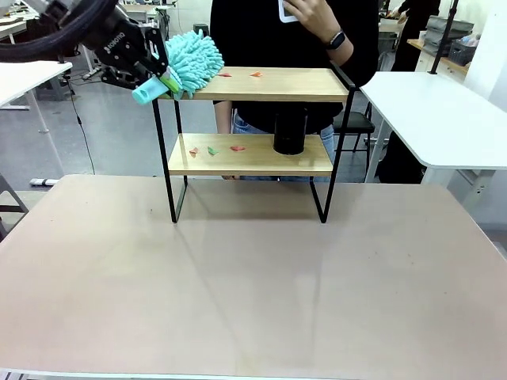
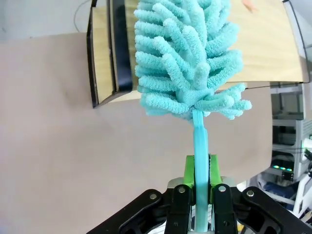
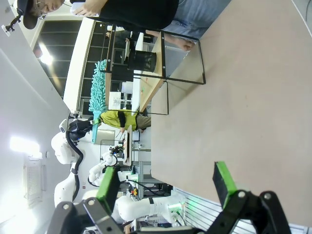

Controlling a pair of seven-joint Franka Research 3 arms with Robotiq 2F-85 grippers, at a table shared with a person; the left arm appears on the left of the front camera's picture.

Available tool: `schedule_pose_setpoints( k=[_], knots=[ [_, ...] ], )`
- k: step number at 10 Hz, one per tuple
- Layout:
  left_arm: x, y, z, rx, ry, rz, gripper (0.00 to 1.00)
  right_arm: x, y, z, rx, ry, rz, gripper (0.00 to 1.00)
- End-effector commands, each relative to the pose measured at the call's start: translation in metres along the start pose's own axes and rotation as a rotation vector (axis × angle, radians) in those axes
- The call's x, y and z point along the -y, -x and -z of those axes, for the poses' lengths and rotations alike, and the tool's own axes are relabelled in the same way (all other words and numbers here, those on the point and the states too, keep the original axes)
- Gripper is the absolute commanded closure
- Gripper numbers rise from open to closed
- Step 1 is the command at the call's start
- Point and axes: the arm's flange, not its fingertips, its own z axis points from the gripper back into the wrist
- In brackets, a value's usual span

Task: Clean the shelf.
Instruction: Clean the specific tier of the Shelf with the Duster once objects are removed.

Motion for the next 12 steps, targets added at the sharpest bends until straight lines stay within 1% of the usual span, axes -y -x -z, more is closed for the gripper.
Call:
schedule_pose_setpoints(
  k=[1, 2, 4, 6, 7, 9, 10, 12],
  knots=[
    [0.010, -0.007, 0.002, -0.023, 0.025, 0.036, 0.87, -0.001, -0.003, -0.001, 0.012, -0.018, -0.027, 0.00],
    [0.012, -0.007, 0.003, -0.052, 0.050, 0.065, 0.87, -0.001, -0.003, -0.001, 0.012, -0.018, -0.027, 0.00],
    [0.019, -0.009, 0.011, -0.107, 0.051, 0.113, 0.87, -0.001, -0.003, -0.001, 0.012, -0.018, -0.027, 0.00],
    [0.032, -0.007, 0.019, -0.153, 0.062, 0.207, 0.87, -0.001, -0.003, -0.001, 0.012, -0.018, -0.027, 0.00],
    [0.037, -0.002, 0.022, -0.206, 0.073, 0.277, 0.87, -0.001, -0.003, -0.001, 0.012, -0.018, -0.027, 0.00],
    [0.040, 0.003, 0.020, -0.290, 0.122, 0.335, 0.87, -0.001, -0.003, -0.001, 0.012, -0.018, -0.027, 0.00],
    [0.040, 0.007, 0.017, -0.349, 0.155, 0.376, 0.87, -0.001, -0.003, -0.001, 0.012, -0.018, -0.027, 0.00],
    [0.039, 0.021, 0.012, -0.510, 0.214, 0.555, 0.87, -0.001, -0.003, -0.001, 0.012, -0.018, -0.027, 0.00]
  ],
)
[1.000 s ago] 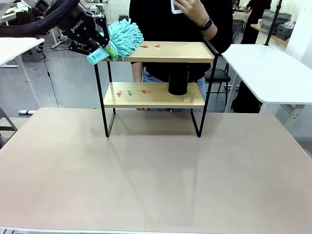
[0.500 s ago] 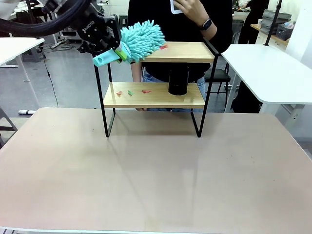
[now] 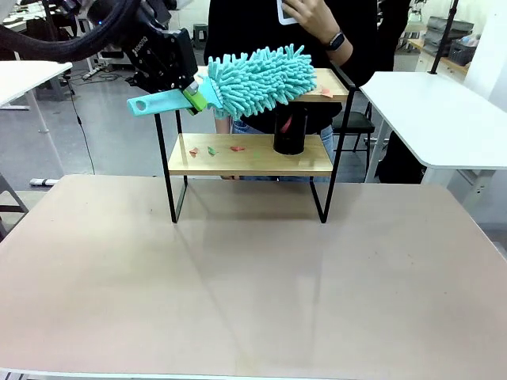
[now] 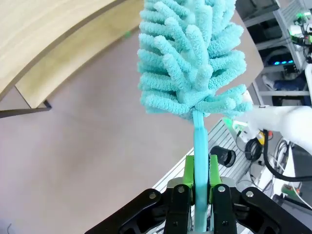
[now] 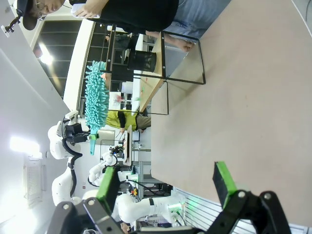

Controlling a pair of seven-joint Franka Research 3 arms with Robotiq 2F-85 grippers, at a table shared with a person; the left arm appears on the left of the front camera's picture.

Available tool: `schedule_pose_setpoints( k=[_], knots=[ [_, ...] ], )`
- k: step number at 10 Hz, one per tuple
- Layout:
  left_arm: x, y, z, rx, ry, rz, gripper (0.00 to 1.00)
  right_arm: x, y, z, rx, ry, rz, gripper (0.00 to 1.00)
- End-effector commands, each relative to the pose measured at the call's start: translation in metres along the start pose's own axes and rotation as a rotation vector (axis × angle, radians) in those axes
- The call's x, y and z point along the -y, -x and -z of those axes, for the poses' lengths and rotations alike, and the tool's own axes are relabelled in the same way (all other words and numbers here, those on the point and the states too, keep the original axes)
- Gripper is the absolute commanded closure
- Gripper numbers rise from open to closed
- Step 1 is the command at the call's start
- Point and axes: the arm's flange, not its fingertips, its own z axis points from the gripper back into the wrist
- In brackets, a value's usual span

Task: Clean the shelf.
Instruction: Clean the specific tier of the Shelf with the Duster once objects are removed.

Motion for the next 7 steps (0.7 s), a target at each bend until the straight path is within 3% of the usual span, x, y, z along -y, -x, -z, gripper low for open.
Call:
schedule_pose_setpoints(
  k=[1, 3, 5, 7],
  knots=[
    [0.001, 0.016, -0.014, -0.194, 0.162, 0.236, 0.87, -0.001, -0.003, -0.001, 0.012, -0.018, -0.027, 0.00],
    [0.001, 0.017, -0.014, -0.200, 0.161, 0.239, 0.87, -0.001, -0.003, -0.001, 0.012, -0.018, -0.027, 0.00],
    [0.002, 0.027, -0.022, -0.299, 0.274, 0.346, 0.87, -0.001, -0.003, -0.001, 0.012, -0.018, -0.027, 0.00],
    [0.004, 0.030, -0.022, -0.295, 0.262, 0.348, 0.87, -0.001, -0.003, -0.001, 0.012, -0.018, -0.027, 0.00]
  ],
)
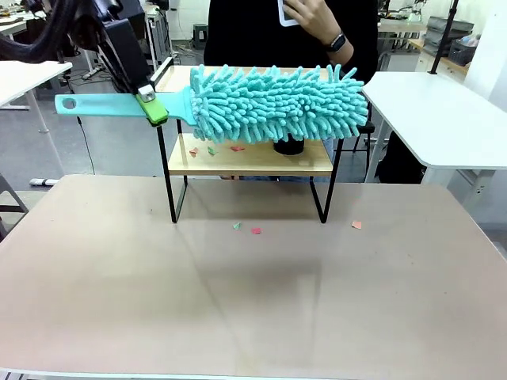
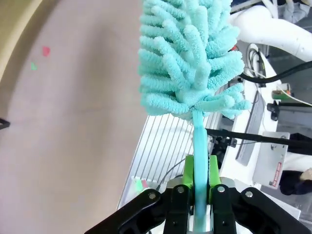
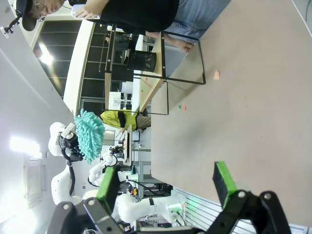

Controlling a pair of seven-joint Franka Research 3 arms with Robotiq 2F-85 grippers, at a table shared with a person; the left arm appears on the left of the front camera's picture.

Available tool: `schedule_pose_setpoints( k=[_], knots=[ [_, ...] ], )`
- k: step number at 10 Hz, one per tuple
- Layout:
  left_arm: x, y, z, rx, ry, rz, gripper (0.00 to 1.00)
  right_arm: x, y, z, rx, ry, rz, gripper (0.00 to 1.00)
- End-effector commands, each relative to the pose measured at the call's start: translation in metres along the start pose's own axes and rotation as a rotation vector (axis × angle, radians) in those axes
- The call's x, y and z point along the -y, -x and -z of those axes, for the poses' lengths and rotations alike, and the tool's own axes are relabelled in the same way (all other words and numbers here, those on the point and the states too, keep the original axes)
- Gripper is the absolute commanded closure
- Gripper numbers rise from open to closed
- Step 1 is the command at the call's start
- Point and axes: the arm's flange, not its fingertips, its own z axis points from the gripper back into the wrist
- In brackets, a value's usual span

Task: Clean the shelf.
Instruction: Clean the specific tier of the Shelf with the Duster once objects are removed.

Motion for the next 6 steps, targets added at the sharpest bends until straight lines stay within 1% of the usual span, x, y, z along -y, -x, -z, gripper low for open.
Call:
schedule_pose_setpoints(
  k=[1, 3, 4, 5, 6],
  knots=[
    [-0.003, -0.004, -0.007, 0.015, 0.007, 0.003, 0.87, -0.001, -0.003, -0.001, 0.012, -0.018, -0.027, 0.00],
    [-0.003, -0.005, -0.007, 0.013, 0.017, 0.003, 0.87, -0.001, -0.003, -0.001, 0.012, -0.018, -0.027, 0.00],
    [-0.003, -0.003, -0.009, 0.032, 0.017, -0.007, 0.87, -0.001, -0.003, -0.001, 0.012, -0.018, -0.027, 0.00],
    [0.000, 0.008, -0.023, 0.108, 0.038, -0.068, 0.87, -0.001, -0.003, -0.001, 0.012, -0.018, -0.027, 0.00],
    [0.001, 0.035, -0.050, 0.232, 0.075, -0.152, 0.87, -0.001, -0.003, -0.001, 0.012, -0.018, -0.027, 0.00]
  ],
)
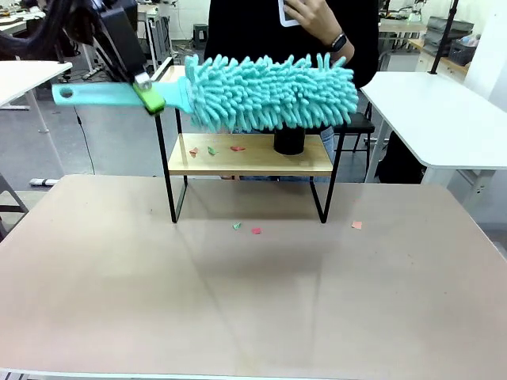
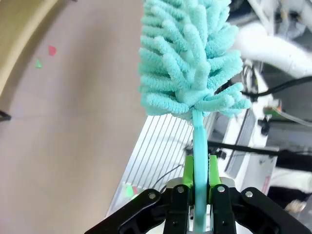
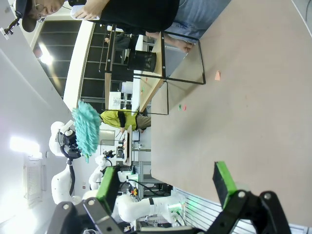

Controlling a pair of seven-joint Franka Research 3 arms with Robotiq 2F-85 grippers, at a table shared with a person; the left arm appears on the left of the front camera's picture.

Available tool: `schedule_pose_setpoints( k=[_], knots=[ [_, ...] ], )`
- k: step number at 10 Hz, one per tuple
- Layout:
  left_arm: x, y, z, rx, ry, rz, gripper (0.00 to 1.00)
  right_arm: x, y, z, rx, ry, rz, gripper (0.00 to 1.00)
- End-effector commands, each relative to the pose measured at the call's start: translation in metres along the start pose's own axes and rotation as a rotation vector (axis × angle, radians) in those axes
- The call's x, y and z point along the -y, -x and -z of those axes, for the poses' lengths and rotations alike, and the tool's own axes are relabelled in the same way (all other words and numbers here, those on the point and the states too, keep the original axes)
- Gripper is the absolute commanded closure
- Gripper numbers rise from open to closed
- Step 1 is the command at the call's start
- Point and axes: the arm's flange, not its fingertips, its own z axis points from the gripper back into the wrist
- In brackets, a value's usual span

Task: Clean the shelf.
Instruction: Clean the specific tier of the Shelf with the Duster once objects are removed.

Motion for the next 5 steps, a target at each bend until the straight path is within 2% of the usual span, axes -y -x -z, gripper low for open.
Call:
schedule_pose_setpoints(
  k=[1, 2, 5],
  knots=[
    [0.002, 0.060, -0.048, 0.233, 0.071, -0.123, 0.87, -0.001, -0.003, -0.001, 0.012, -0.019, -0.027, 0.00],
    [-0.009, 0.100, -0.058, 0.344, 0.040, -0.192, 0.87, -0.001, -0.003, -0.001, 0.012, -0.019, -0.027, 0.00],
    [-0.062, 0.221, -0.054, 0.636, 0.177, -0.391, 0.87, -0.001, -0.003, -0.001, 0.012, -0.019, -0.027, 0.00]
  ],
)
